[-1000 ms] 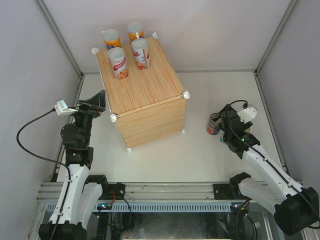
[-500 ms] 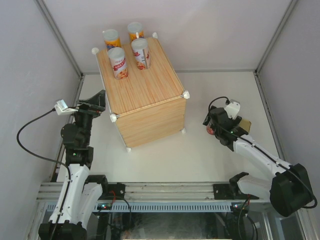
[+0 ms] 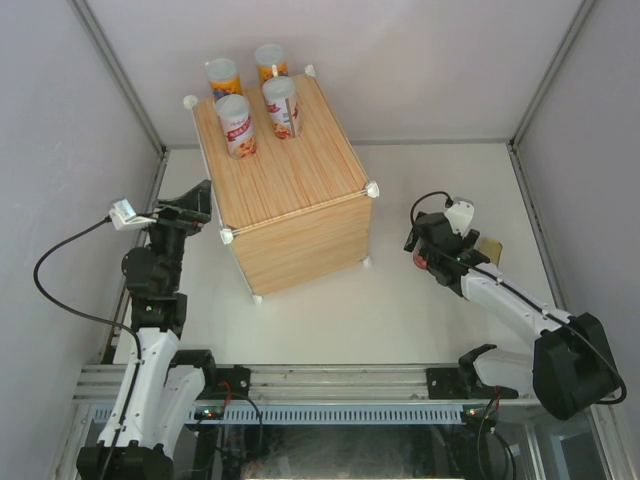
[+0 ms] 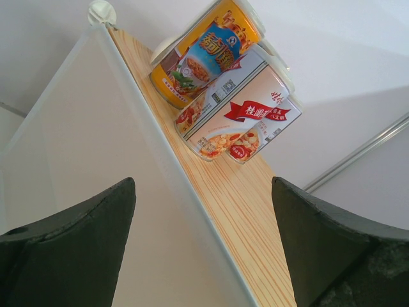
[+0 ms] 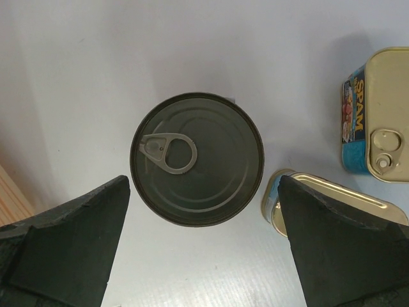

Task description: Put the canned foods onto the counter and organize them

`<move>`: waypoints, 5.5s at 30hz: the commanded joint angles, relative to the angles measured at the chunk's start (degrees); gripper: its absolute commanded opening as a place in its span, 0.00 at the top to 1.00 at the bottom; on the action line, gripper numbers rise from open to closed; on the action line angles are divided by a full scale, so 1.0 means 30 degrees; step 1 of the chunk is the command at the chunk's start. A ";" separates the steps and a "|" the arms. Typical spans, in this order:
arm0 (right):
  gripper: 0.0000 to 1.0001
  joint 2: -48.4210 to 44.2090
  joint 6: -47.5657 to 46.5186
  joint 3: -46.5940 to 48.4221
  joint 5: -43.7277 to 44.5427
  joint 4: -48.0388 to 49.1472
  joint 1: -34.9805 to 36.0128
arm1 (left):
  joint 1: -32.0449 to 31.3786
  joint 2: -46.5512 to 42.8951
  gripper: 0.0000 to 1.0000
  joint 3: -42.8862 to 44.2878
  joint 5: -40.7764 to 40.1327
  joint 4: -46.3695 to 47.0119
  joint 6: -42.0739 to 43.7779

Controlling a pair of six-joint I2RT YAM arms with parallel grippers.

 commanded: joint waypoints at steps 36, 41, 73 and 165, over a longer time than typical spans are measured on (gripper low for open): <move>0.90 0.1795 -0.1854 0.1231 -0.0252 0.2446 -0.0182 | -0.0080 -0.0147 0.09 -0.0542 0.0179 0.0725 -0.0089; 1.00 0.0951 -0.2030 0.1258 -0.0085 0.2300 0.0062 | -0.0077 -0.0209 0.09 -0.0583 0.0178 0.0724 -0.0083; 1.00 -0.6398 -0.4827 0.7364 0.5563 -0.2240 0.6044 | -0.0081 -0.0271 0.09 -0.0660 -0.0187 0.0723 0.0057; 0.05 1.6645 -0.9886 3.5493 -0.2705 -0.4057 1.1301 | 0.0082 -0.0590 0.09 -0.0528 -0.0524 0.0608 0.0346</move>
